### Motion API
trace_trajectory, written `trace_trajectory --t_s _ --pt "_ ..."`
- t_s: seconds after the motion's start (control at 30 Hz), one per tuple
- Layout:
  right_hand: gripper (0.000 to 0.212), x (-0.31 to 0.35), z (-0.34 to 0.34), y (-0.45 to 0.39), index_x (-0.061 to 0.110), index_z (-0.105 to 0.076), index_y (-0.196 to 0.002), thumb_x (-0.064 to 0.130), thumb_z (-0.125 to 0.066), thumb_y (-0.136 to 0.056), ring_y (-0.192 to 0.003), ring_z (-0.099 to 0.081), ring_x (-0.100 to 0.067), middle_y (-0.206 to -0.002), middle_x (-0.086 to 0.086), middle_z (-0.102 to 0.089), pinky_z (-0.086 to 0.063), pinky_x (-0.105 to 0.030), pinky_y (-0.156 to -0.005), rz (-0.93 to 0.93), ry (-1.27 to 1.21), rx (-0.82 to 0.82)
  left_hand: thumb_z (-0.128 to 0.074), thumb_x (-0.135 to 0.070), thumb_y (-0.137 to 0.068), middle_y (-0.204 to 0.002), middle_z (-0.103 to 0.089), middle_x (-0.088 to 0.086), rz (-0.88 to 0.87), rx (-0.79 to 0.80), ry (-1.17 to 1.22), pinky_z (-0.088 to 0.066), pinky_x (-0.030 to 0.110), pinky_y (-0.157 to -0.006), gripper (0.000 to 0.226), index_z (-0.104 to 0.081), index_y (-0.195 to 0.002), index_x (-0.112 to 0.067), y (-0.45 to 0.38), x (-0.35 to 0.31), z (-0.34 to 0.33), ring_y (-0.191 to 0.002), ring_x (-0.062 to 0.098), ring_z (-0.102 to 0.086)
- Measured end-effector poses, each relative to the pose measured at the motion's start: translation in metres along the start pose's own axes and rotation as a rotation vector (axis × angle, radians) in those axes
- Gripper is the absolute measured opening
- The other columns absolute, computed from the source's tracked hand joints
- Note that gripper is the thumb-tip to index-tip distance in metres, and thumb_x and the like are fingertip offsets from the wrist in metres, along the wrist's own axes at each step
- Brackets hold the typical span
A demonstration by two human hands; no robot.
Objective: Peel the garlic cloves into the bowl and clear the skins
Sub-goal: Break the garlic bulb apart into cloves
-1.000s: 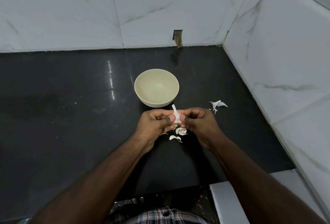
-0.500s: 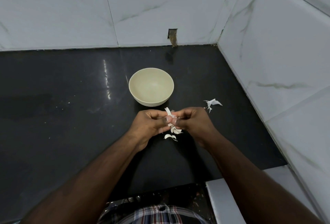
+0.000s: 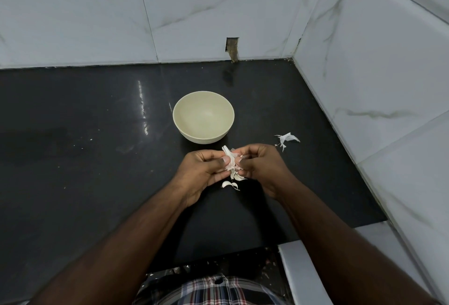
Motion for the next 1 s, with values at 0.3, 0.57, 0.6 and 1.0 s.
trace_trajectory --t_s 0.3,0.57,0.6,1.0 --pt "0.016 0.001 -0.001 0.002 -0.001 -0.072 -0.101 -0.006 -0.071 -0.086 -0.071 -0.062 -0.019 -0.080 -0.015 -0.066 -0.056 -0.025 -0.066 0.046 0.040 0.016 -0.076 -0.001 -0.080 -0.103 -0.074 0.021 -0.027 0.023 -0.012 -0.060 0.027 -0.082 0.032 -0.068 -0.110 0.007 0.003 -0.004 -0.004 -0.095 0.026 -0.073" --pt "0.009 0.000 -0.006 0.006 0.001 -0.070 -0.096 -0.005 -0.068 -0.089 -0.067 -0.070 -0.013 -0.079 -0.011 -0.070 -0.058 -0.022 -0.065 0.010 -0.102 0.029 -0.076 0.002 -0.083 -0.077 -0.075 0.008 -0.118 -0.055 -0.192 -0.057 0.020 -0.062 0.020 -0.071 -0.102 0.000 0.004 -0.012 0.001 -0.070 0.017 -0.073" --pt "0.010 0.000 -0.007 0.006 0.001 -0.070 -0.093 -0.007 -0.067 -0.088 -0.066 -0.070 -0.014 -0.078 -0.012 -0.069 -0.059 -0.022 -0.064 0.001 -0.107 0.024 -0.077 0.001 -0.081 -0.076 -0.075 0.009 -0.128 -0.051 -0.220 -0.057 0.020 -0.060 0.020 -0.072 -0.101 0.001 0.004 -0.012 0.002 -0.068 0.016 -0.071" --pt "0.013 0.000 -0.005 0.000 0.001 -0.071 -0.098 -0.004 -0.059 -0.095 -0.080 -0.069 -0.018 -0.094 -0.014 -0.070 -0.060 -0.026 -0.075 -0.012 -0.062 0.023 -0.074 0.001 -0.086 -0.094 -0.076 0.020 -0.105 -0.038 -0.172 -0.059 0.021 -0.067 0.019 -0.074 -0.105 -0.001 0.002 -0.010 0.001 -0.081 0.023 -0.075"
Point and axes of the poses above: each hand's wrist, its own y-axis away from the middle knuckle, its own z-axis out of the back of the hand, x = y × z, the point moved 6 cm from there along -y, towards the middle knuckle
